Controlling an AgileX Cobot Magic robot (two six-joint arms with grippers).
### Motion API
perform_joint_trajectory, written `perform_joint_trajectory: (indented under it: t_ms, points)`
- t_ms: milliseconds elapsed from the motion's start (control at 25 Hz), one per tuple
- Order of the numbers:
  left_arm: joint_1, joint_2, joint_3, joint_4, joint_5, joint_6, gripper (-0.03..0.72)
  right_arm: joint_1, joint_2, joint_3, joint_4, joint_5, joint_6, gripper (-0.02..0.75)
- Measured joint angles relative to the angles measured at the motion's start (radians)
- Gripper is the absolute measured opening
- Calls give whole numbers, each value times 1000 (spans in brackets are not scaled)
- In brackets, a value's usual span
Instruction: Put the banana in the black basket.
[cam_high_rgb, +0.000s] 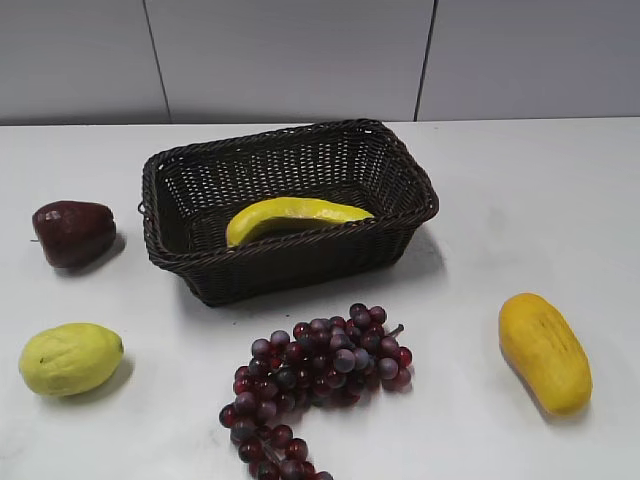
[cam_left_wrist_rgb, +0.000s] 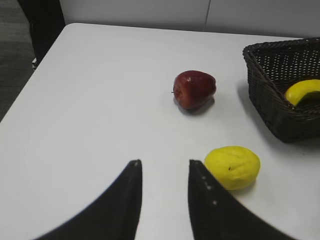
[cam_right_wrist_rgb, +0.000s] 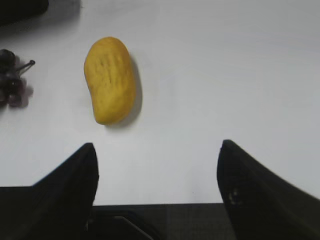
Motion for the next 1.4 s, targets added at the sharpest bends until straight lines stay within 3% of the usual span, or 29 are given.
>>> perform_joint_trajectory:
  t_ms: [280,920,1400]
  points:
    - [0,0,0,0,0,1,235,0,-166,50,-88,27,0,590]
    - [0,0,0,0,0,0,235,0,-179,50,-96,25,0,590]
    - [0,0,0,0,0,1,235,0,-365,51,-96,25,0,590]
